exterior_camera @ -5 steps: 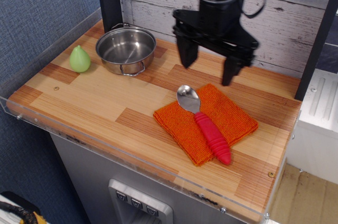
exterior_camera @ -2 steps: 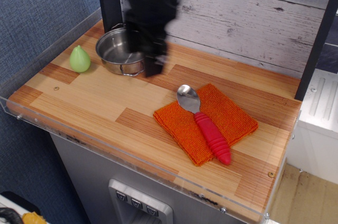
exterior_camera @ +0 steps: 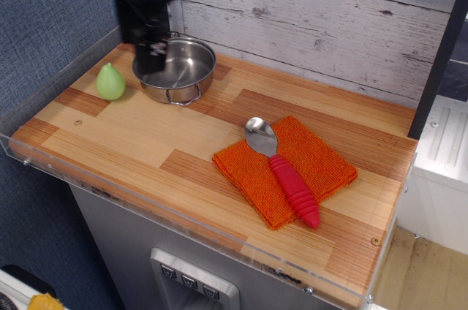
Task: Put the pear into the pot.
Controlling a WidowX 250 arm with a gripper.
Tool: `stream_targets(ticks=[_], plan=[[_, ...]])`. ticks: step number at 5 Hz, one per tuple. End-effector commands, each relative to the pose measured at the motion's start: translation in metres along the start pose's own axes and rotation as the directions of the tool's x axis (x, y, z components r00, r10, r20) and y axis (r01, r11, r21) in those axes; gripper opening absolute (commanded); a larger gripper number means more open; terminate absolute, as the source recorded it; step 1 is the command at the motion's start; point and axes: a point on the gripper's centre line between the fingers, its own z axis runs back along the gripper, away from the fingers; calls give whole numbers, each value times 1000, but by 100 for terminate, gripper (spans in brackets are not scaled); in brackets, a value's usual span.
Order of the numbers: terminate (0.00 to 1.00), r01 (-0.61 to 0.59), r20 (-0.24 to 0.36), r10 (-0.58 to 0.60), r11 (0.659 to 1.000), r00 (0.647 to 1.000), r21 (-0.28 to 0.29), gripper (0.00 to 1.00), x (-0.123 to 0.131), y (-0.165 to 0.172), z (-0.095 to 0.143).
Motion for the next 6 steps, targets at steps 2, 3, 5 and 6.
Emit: stream_targets(ticks=[2, 3, 5, 6], plan=[[0, -30, -28, 32, 997, 999, 72, 100, -20, 66, -19], [0, -17, -21, 18, 998, 1000, 65, 100, -27, 77, -29], [0, -39, -26, 39, 999, 999, 18, 100, -28, 82, -53], [0, -27, -37, 26, 1000, 999, -10, 100, -24, 80, -62]])
